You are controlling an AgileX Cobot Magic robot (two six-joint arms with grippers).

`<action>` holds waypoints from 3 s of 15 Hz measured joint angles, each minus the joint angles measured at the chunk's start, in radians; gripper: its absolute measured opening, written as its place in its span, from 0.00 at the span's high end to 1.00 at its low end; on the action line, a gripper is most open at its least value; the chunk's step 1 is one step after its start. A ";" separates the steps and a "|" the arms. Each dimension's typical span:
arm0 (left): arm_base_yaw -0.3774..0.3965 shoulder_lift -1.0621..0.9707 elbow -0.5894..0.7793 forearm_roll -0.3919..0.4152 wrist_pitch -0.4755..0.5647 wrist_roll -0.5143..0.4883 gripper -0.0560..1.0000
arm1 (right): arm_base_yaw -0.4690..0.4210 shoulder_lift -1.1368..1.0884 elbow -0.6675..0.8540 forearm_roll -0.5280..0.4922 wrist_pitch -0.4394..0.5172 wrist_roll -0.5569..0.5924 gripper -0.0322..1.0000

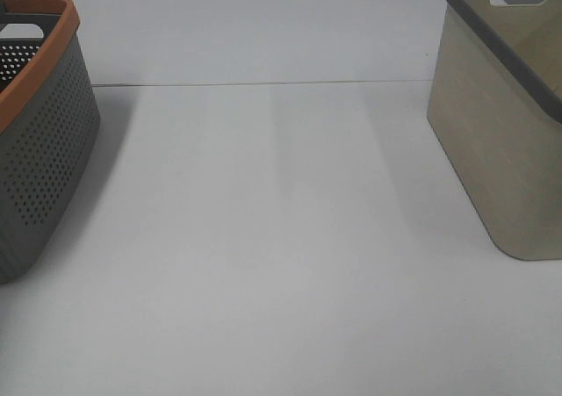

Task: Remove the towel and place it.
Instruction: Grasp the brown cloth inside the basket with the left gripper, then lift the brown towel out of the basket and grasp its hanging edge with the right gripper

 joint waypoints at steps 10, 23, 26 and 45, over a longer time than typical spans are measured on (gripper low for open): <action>0.000 0.147 0.000 0.000 -0.001 0.000 0.94 | 0.000 0.000 0.000 0.000 0.000 0.000 0.25; 0.000 0.126 0.000 0.041 -0.001 0.000 0.73 | 0.000 0.000 0.000 0.000 0.000 0.000 0.25; 0.000 0.122 0.000 0.072 -0.001 -0.001 0.75 | 0.000 0.000 0.000 0.000 0.000 0.000 0.25; 0.000 -0.153 -0.049 -0.053 0.004 -0.001 0.95 | 0.000 0.000 0.000 0.000 0.000 0.000 0.25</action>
